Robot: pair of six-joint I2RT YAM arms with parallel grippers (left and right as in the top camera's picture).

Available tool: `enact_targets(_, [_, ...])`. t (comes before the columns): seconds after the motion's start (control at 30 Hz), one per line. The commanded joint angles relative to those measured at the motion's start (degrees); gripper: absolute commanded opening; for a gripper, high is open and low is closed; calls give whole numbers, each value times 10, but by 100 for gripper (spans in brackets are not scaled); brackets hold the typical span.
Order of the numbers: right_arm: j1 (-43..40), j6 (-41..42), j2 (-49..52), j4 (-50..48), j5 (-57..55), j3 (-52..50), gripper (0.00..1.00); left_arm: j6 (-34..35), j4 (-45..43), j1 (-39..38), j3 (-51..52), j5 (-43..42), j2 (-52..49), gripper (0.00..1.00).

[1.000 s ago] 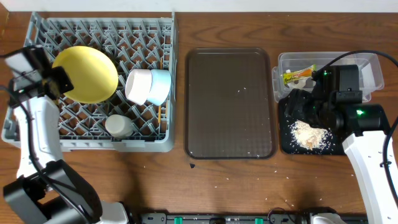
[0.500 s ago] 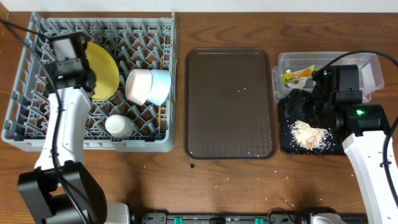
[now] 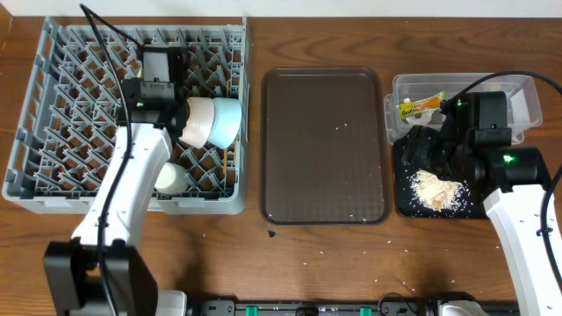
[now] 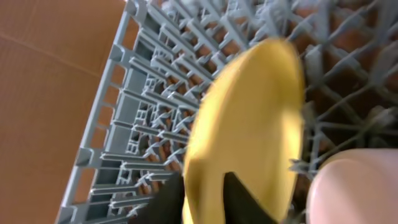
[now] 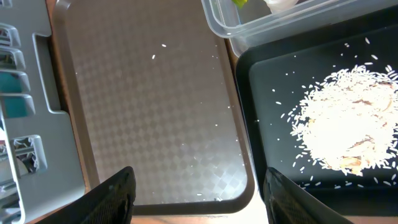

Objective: Sort waste into correct bins and load items into the dishwasher

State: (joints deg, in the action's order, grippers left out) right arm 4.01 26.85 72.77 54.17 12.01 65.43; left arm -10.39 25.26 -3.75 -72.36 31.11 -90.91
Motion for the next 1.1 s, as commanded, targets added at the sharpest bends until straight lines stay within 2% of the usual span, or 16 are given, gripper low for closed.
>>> enact_targets(0.0, [-2,10,-2,0,1,5,64,9,8,-17,-7,-39,66,28])
enact_targets(0.1, [-2,10,-2,0,1,5,64,12,24,-26,-7,-106,105,38])
enact_targets(0.2, [-2,10,-2,1,1,5,64,20,48,-33,-7,-171,145,43])
enact_targets(0.43, [-2,9,-2,-6,2,5,64,121,127,-36,-7,-203,253,57])
enact_targets(0.5, [-2,-9,-3,-15,22,5,64,127,148,-36,-7,-256,293,63])
enact_targets(0.6, [-2,-56,-10,-40,89,5,65,134,174,-36,-7,-317,351,65])
enact_targets(0.8, [11,-112,-66,-65,141,6,70,137,226,-36,-7,-322,452,69])
enact_targets(0.87, [21,-129,-101,-63,139,6,72,137,250,-36,-7,-322,484,74])
enact_targets(0.9, [25,-135,-123,-62,139,6,73,137,260,-36,-7,-322,496,80])
enact_targets(0.97, [31,-136,-164,-61,138,6,79,137,280,-36,-7,-322,517,82])
enact_targets(1.0, [31,-136,-184,-61,137,6,86,137,291,-36,-7,-322,527,82])
enact_targets(1.03, [31,-136,-196,-61,137,6,99,137,300,-36,-7,-322,533,83])
enact_targets(1.07, [31,-136,-215,-61,137,6,99,137,311,-36,-7,-322,541,83])
